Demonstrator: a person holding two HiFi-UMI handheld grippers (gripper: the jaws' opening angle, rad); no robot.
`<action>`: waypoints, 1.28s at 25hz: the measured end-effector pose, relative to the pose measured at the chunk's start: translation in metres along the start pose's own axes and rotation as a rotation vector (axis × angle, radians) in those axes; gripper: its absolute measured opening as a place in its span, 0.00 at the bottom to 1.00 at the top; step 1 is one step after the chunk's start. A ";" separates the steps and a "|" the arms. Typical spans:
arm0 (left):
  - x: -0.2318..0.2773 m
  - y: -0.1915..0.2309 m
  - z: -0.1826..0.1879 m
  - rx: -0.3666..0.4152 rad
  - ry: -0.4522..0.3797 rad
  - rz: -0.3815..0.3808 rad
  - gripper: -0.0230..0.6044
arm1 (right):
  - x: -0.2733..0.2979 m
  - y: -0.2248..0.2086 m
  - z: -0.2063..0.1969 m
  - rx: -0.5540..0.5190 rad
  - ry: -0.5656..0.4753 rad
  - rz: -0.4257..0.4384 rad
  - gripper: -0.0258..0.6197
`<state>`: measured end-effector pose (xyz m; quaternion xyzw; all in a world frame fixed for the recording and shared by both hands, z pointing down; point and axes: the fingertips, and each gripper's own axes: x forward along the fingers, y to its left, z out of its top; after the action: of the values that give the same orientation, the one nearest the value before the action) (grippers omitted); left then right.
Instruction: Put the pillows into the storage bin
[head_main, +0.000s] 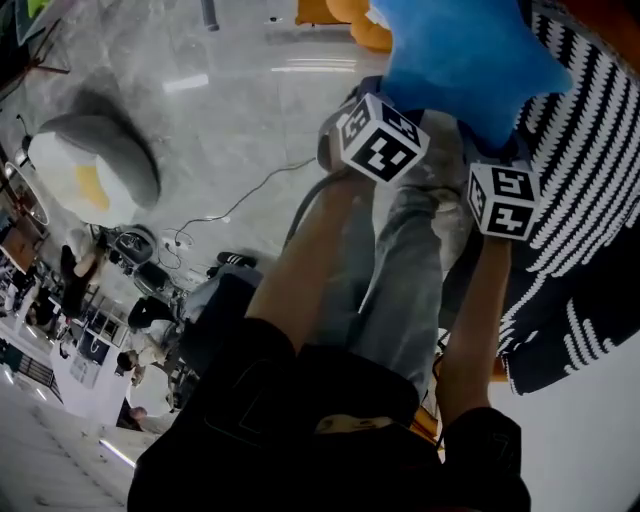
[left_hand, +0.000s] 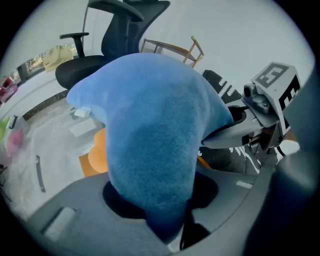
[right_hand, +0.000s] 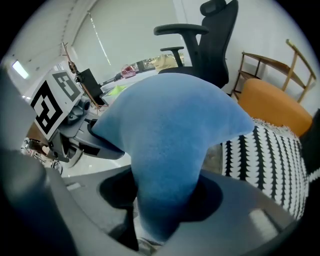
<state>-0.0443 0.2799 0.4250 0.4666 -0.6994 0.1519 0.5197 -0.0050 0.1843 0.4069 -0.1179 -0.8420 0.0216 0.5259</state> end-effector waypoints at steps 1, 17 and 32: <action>-0.004 0.012 0.000 -0.015 -0.003 0.012 0.32 | 0.007 0.005 0.011 -0.014 -0.002 0.013 0.38; -0.010 0.095 -0.027 -0.171 0.129 0.026 0.47 | 0.057 0.017 0.093 -0.004 -0.034 0.085 0.57; -0.033 0.106 -0.038 -0.298 0.174 0.071 0.35 | 0.036 0.024 0.095 0.068 -0.085 0.118 0.57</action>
<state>-0.1070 0.3776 0.4409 0.3443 -0.6825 0.1047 0.6361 -0.1008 0.2244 0.3925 -0.1482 -0.8541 0.0861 0.4911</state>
